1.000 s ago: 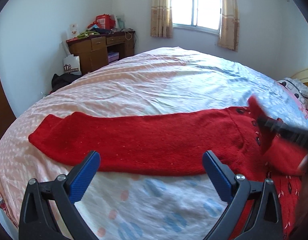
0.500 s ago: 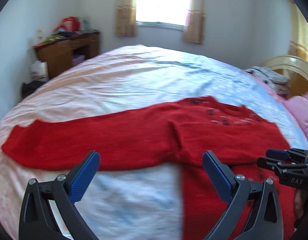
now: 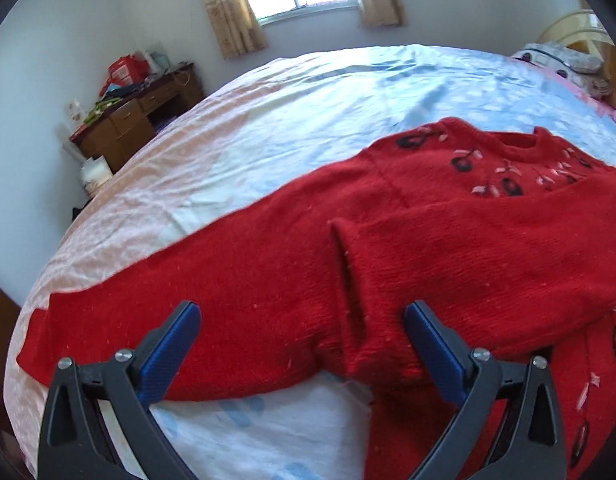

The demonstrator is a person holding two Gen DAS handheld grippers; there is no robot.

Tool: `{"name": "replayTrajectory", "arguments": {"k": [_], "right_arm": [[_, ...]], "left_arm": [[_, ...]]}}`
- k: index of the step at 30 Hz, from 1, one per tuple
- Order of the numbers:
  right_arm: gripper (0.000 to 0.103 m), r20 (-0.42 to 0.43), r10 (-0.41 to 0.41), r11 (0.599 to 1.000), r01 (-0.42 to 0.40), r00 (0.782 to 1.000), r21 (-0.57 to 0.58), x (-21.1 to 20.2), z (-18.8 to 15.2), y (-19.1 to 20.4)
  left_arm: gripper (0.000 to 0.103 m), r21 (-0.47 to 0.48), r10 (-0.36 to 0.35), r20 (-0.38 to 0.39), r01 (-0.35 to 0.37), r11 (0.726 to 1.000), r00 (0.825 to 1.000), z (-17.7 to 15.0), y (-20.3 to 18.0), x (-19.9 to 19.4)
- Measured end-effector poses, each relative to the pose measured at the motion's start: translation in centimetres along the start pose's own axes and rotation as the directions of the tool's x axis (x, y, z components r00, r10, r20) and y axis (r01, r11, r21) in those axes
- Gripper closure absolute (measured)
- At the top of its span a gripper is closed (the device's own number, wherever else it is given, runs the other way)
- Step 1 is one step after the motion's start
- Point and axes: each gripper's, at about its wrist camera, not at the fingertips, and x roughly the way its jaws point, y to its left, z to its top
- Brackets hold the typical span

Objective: Fold small clothes
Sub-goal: 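Open the right tool to release the sleeve and move the left tool to the other sleeve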

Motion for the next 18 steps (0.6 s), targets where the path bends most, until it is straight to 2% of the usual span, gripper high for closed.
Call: {"name": "replayTrajectory", "arguments": {"k": [1,3,4,7,9,12,15,18], "right_arm": [[0.051,-0.001,-0.005,1.0,0.005,1.0,0.011,0.3,0.1,-0.5],[0.055,-0.005,0.002,1.0,-0.002,1.0,0.028,0.7,0.2,-1.1],[0.058,-0.005,0.016,0.999,-0.016,1.0,0.028,0.9,0.1,-0.9],[0.058,-0.006,0.025,1.0,-0.025,1.0,-0.013,1.2,-0.5,0.5],[0.058,0.021,0.007,1.0,-0.007,1.0,-0.03,0.9,-1.1,1.2],[0.058,0.039,0.008,1.0,-0.007,0.999,-0.016,0.8,-1.6,1.2],[0.058,0.055,0.028,1.0,-0.029,0.998,0.01,0.8,-2.0,0.7],[0.058,0.074,0.029,1.0,-0.029,0.997,0.006,0.7,-2.4,0.9]], "left_arm": [[0.0,-0.008,-0.007,0.007,0.007,1.0,1.0,-0.1,0.2,-0.3],[0.011,-0.003,-0.044,0.031,0.044,0.999,0.999,0.0,0.3,-0.9],[0.013,0.0,-0.068,0.047,0.068,0.998,0.997,-0.1,0.4,-1.4],[0.016,0.02,-0.128,0.077,0.126,0.992,0.989,0.0,0.2,-2.3],[0.028,0.039,-0.154,0.098,0.151,0.988,0.983,0.4,-0.3,-2.6],[0.03,0.049,-0.203,0.103,0.199,0.979,0.974,0.8,-0.7,-2.7],[0.03,0.015,-0.184,0.078,0.184,0.983,0.98,1.2,-0.5,-1.7],[0.03,-0.072,-0.179,0.042,0.181,0.981,0.983,1.0,0.9,-0.5]]}}
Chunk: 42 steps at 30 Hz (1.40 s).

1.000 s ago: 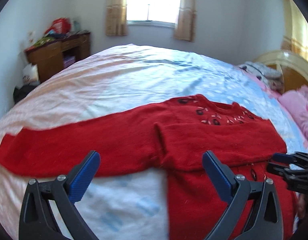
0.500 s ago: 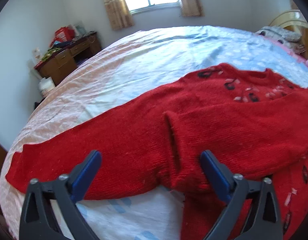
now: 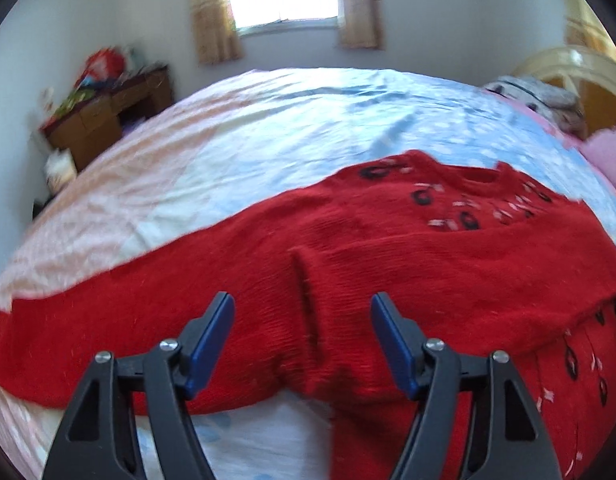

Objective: Fold small clothes
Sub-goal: 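Open the right tool to release the sleeve and move the left tool to the other sleeve, then close the left tool on the other sleeve cuff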

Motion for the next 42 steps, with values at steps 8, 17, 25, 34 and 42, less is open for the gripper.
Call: {"name": "replayTrajectory", "arguments": {"k": [8,17,25,34,42], "right_arm": [[0.058,0.03,-0.004,1.0,0.004,1.0,0.003,0.0,-0.4,0.0],[0.058,0.069,0.005,0.997,-0.01,0.998,0.073,-1.9,0.1,-1.5],[0.058,0.066,0.182,0.981,-0.186,0.981,0.052,-1.3,5.0,0.2],[0.058,-0.037,0.045,0.996,-0.048,0.998,-0.079,0.6,4.2,3.7],[0.056,-0.114,0.021,1.0,-0.02,0.993,0.011,3.0,5.2,1.8]], "left_arm": [[0.092,-0.043,-0.104,-0.037,0.103,0.994,0.994,-0.5,0.4,0.9],[0.097,-0.047,-0.097,0.013,0.097,0.994,0.995,-1.4,0.7,-0.7],[0.097,-0.071,-0.058,0.015,0.059,0.996,0.998,-1.9,0.8,-0.9],[0.067,-0.054,-0.101,0.016,0.102,0.993,0.995,-2.2,0.6,-1.4],[0.015,-0.09,0.025,0.124,-0.014,0.996,0.992,-2.7,6.5,-6.1]]}}
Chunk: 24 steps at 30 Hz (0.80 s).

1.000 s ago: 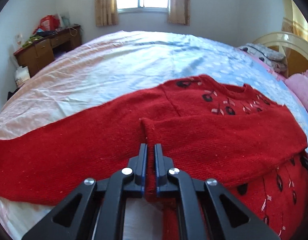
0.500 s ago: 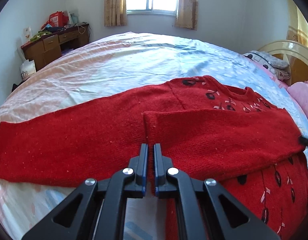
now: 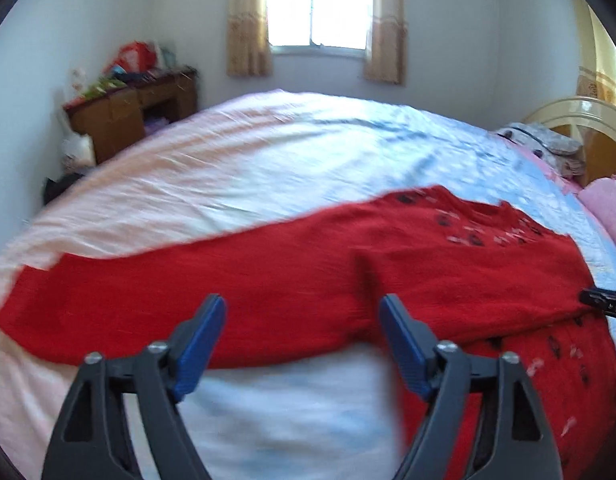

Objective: Fold small clothes
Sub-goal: 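Close the left tool on the other sleeve cuff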

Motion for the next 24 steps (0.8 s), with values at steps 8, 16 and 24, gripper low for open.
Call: {"name": "replayTrajectory", "arguments": {"k": [8,16,24], "right_arm": [[0.053,0.086,0.021,0.996,-0.014,0.996,-0.085,-2.5,-0.3,2.4],[0.048,0.132,0.039,0.97,-0.005,0.99,-0.244,-0.1,-3.6,9.6],[0.042,0.166,0.061,0.969,-0.018,0.984,-0.248,-0.7,-4.2,9.2]], "left_arm": [[0.012,-0.071,0.277,-0.07,-0.282,0.957,0.958,-1.6,12.0,-0.5],[0.012,-0.349,0.352,-0.157,-0.385,0.854,0.923,-3.8,22.6,-2.2],[0.04,-0.491,0.259,-0.124,-0.286,0.823,0.958,-4.6,24.4,-1.4]]}}
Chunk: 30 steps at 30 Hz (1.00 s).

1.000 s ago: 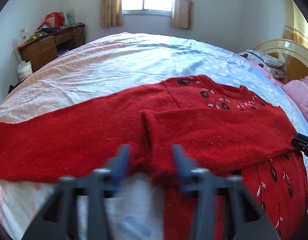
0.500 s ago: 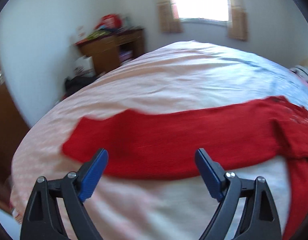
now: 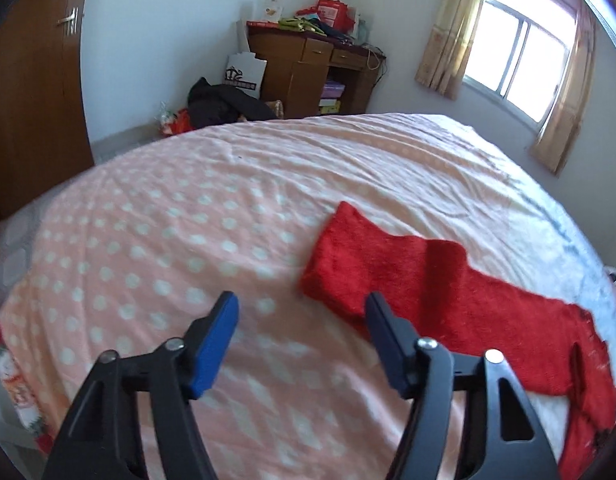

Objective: Fold small clothes
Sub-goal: 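Close the left tool on the other sleeve cuff, then lift the sleeve with the left tool and fold it across the sweater body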

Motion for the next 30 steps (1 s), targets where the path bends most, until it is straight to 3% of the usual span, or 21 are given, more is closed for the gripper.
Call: {"name": "replayTrajectory", "arguments": {"k": [2,7,10,11,12,18,24,30], "right_arm": [[0.041,0.002,0.012,1.0,-0.012,1.0,0.008,-0.1,-0.1,-0.1],[0.04,0.016,-0.008,1.0,0.008,1.0,-0.01,-0.2,-0.2,0.5],[0.04,0.019,-0.006,1.0,0.006,1.0,-0.008,-0.2,-0.3,0.5],[0.04,0.021,-0.004,1.0,0.004,1.0,-0.006,-0.2,-0.3,0.4],[0.04,0.022,-0.003,1.0,0.003,1.0,-0.005,-0.3,-0.3,0.4],[0.04,0.032,-0.004,1.0,0.004,0.999,-0.005,-0.4,-0.5,0.5],[0.039,0.023,0.0,1.0,0.0,1.0,-0.002,-0.3,-0.4,0.4],[0.039,-0.001,0.034,0.999,-0.034,0.999,0.009,-0.8,0.0,-0.1]], "left_arm": [[0.046,-0.021,-0.025,-0.001,0.025,0.999,1.0,0.1,-0.5,0.3],[0.047,-0.021,-0.028,0.003,0.028,0.999,1.0,0.5,-1.9,1.1],[0.059,-0.008,-0.024,0.0,0.024,1.0,1.0,0.9,-2.2,1.7],[0.073,-0.002,-0.033,-0.006,0.033,0.999,0.999,1.0,-2.4,2.0],[0.099,0.001,-0.043,-0.016,0.043,0.999,0.999,1.0,-2.5,2.1],[0.097,-0.024,-0.068,0.006,0.068,0.997,0.998,1.1,-2.5,0.5],[0.098,0.002,-0.137,0.038,0.137,0.991,0.99,2.2,-4.0,-2.2],[0.098,0.012,-0.242,0.068,0.242,0.97,0.968,3.7,-7.1,-5.2]]}}
